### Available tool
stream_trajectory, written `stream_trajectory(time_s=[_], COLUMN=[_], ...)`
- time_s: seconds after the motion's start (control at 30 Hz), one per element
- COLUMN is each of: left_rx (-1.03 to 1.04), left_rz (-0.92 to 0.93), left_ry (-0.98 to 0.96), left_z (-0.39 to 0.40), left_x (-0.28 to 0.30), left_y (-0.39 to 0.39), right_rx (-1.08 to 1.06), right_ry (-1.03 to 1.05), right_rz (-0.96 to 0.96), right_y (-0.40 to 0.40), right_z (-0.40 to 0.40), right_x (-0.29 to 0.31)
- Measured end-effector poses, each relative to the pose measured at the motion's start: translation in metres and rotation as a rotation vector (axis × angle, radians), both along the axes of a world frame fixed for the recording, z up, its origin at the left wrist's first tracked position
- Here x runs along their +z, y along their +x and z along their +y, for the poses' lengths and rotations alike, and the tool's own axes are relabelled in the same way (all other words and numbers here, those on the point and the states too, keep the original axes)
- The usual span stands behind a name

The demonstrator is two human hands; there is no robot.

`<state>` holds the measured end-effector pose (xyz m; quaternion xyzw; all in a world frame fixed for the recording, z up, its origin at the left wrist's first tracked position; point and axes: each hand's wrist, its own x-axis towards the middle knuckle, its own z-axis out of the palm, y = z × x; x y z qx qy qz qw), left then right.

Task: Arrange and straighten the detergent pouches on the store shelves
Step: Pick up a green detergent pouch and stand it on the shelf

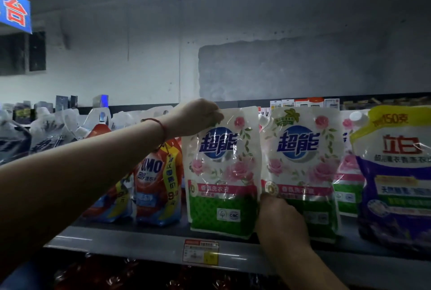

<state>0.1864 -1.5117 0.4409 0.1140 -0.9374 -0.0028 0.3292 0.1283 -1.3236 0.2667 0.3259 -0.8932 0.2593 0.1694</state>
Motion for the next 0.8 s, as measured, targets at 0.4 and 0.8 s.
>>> stream_trajectory(time_s=[0.4,0.8], left_rx=[0.022,0.264], left_rz=[-0.218,-0.127], left_ry=[0.004,-0.236], left_z=[-0.075,-0.177], left_x=[-0.004,-0.029], left_y=[0.113,0.154], right_rx=[0.398,0.305], right_ry=[-0.165,0.129], right_rz=[0.141,0.452], right_y=[0.073,0.121], right_z=[-0.025,-0.196], right_x=[0.004,0.154])
